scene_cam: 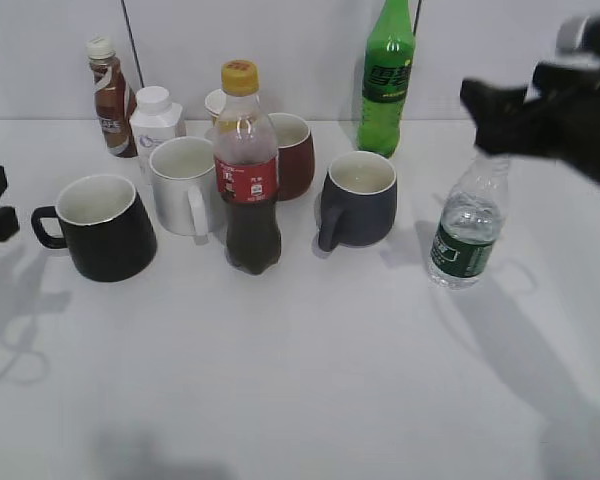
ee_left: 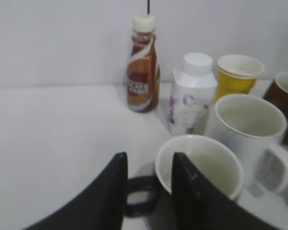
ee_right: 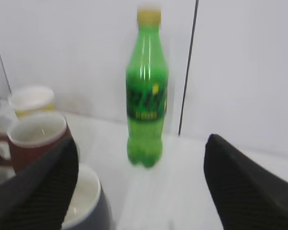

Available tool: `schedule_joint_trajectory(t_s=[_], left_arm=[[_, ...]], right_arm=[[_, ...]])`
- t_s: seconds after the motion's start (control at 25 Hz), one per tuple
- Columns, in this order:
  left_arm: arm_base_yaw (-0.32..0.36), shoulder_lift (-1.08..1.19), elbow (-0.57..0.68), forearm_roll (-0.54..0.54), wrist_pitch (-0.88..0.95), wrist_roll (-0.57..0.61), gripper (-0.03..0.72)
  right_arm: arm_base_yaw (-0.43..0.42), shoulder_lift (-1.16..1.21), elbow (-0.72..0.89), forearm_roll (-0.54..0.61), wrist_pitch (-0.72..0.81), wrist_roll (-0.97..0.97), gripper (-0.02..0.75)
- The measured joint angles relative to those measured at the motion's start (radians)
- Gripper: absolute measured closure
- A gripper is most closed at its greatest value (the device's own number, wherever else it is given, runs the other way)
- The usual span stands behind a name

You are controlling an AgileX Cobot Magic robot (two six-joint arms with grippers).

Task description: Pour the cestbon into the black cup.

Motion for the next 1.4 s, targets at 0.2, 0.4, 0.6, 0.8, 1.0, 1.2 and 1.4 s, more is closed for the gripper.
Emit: schedule_joint_trajectory(t_s=[0.2,0.4,0.6,0.8,1.0,1.2,1.4], left_arm=[[0.0,-0.29,-0.162,-0.008,0.647,-0.004,0.356],[-0.001,-0.559,-0.311,0.0,1.077,-0.004,0.252],[-0.001,-0.809,-0.374,0.016,1.366,-0.007,0.244],[-0.001,-0.987,-0.379,0.098,1.681,-0.043,0.259],[-0.001,-1.134,-0.374,0.199,1.87,-0.104,0.279],[-0.001,-1.258,-0.261,0.221,1.86,-0.11,0.279],[-0.001,-1.292,-0.252,0.223,1.85,-0.112,0.279]], right_arm=[[0.0,-0.259,-0.092,-0.065,0.365,-0.003,0.111],[0.0,-0.515,-0.13,-0.104,0.783,-0.006,0.113],[0.0,-0.799,-0.131,-0.095,1.234,-0.006,0.136],[0.0,-1.066,-0.132,-0.085,1.719,-0.002,0.139],[0.0,-1.288,-0.115,-0.081,1.935,0.01,0.141],[0.0,-1.397,0.007,-0.08,1.914,0.014,0.141],[0.0,-1.396,0.03,-0.09,1.872,0.024,0.143]])
